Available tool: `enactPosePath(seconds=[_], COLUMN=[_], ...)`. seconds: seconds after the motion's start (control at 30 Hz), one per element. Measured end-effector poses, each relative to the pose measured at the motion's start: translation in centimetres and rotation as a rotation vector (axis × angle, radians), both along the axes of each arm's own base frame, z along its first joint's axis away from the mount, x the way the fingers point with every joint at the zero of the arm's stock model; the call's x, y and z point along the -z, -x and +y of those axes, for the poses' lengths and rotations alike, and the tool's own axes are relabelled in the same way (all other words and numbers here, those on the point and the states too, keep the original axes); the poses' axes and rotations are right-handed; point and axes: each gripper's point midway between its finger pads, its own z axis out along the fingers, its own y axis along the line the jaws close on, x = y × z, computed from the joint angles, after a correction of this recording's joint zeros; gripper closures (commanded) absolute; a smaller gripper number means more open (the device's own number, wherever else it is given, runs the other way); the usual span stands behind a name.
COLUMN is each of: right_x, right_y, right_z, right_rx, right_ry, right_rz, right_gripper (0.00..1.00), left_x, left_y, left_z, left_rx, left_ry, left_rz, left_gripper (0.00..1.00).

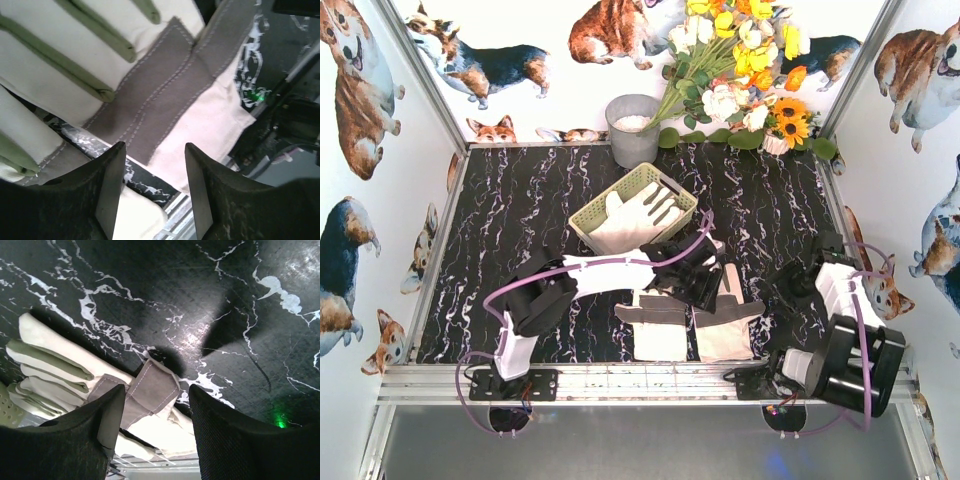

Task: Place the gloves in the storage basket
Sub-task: Pair the glove with the glove.

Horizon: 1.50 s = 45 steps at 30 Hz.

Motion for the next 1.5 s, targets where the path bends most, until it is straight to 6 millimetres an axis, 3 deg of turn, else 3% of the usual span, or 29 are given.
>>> enactPosePath(seconds=[0.2, 0.43, 0.77, 0.87, 1.1, 1.5], right_x=[1.3, 2.2, 2.5, 2.4, 0.6, -4.6], right_y=[0.0, 0.2, 0.7, 0.7, 0.0, -0.8], right_z=[0.0, 0.9, 1.8, 1.8, 2.3, 5.7], right_rx=[0.017, -0.006, -0.022, -0.022, -0.035, -0.130], right_ry=[-0.089, -0.155, -0.199, -0.198, -0.213, -0.365], right_rz=[0.016, 0.027, 0.027, 0.021, -0.067, -0.301], right_gripper=[0.47, 0.50, 0.68, 0.78, 1.00, 1.00], left_x=[3.0, 3.4, 3.9, 4.0, 4.0, 3.9], left_y=[-0.2, -0.3, -0.5, -0.6, -0.7, -0.9], left_z=[1.4, 2.3, 2.1, 2.0, 1.9, 1.6], left_rx=[-0.023, -0.037, -0.036, -0.037, -0.038, -0.045], left_ry=[-0.110, -0.156, -0.168, -0.169, -0.176, -0.174], left_rz=[0.023, 0.030, 0.032, 0.033, 0.036, 0.036], left_gripper=[0.60, 0.60, 0.62, 0.62, 0.64, 0.64])
